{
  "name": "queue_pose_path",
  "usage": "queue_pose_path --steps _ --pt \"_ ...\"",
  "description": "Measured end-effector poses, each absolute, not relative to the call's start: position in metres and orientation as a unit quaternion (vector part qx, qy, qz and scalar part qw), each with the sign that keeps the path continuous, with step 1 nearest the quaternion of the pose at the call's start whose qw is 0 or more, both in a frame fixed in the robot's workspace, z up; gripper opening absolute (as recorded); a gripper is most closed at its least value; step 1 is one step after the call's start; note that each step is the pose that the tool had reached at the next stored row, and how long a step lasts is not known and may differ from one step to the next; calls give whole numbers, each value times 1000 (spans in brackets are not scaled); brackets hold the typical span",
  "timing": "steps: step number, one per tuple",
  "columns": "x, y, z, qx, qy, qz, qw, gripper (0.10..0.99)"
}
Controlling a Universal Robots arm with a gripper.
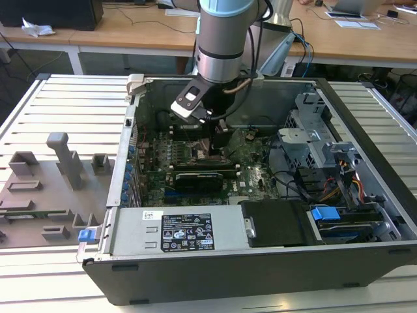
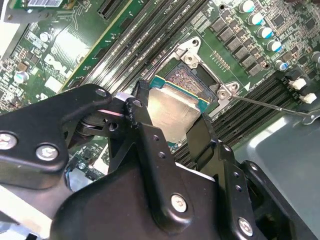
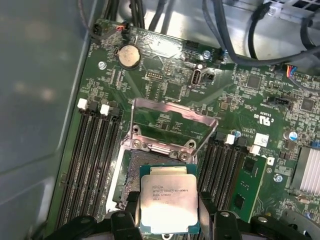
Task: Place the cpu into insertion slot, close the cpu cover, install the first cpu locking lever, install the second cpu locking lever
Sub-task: 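Place the cpu into insertion slot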
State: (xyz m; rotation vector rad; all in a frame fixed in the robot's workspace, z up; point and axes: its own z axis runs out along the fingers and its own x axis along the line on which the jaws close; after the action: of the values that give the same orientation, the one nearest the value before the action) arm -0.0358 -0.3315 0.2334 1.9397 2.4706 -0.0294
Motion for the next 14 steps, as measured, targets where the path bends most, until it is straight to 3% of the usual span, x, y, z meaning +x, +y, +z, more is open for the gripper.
queue_pose_path --steps 14 --pt "-36 -331 233 676 737 -13 2 545"
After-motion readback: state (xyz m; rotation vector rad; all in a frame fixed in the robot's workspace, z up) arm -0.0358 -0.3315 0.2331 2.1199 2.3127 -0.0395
